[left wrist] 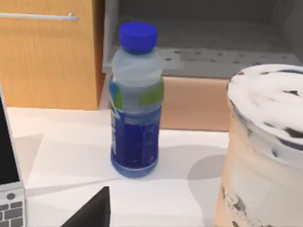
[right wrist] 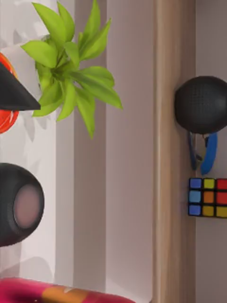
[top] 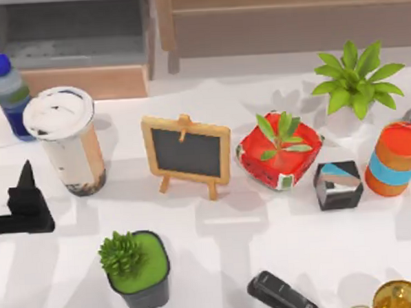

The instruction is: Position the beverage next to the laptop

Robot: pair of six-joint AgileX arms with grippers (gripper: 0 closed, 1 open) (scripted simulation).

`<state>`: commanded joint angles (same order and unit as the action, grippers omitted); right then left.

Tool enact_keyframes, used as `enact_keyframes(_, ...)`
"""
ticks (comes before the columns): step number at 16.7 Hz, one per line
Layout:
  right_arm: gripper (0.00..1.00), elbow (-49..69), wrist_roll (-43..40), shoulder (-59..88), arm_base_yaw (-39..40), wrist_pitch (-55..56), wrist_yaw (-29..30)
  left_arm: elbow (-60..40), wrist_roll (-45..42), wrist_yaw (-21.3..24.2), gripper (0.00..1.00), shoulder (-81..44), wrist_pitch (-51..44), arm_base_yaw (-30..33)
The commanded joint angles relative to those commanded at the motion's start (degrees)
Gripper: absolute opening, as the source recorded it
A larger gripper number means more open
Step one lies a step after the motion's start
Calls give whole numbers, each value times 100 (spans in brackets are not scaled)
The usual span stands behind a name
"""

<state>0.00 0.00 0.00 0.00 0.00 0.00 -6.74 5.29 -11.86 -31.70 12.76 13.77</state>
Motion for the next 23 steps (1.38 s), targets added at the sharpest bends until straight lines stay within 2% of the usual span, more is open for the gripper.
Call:
enact_keyframes(5,100,0,0,0,0,0,0,-498,351,-736,100,-2202,875,876)
enact_keyframes(10,100,0,0,0,0,0,0,-755,558,-1167,100,-3353,1356,1393)
enact_keyframes(17,100,0,0,0,0,0,0,-791,553,-1160,100,-3500,1454,1386)
enact_keyframes(23,100,0,0,0,0,0,0,-1337,385,-835,100,-5042,2498,1054)
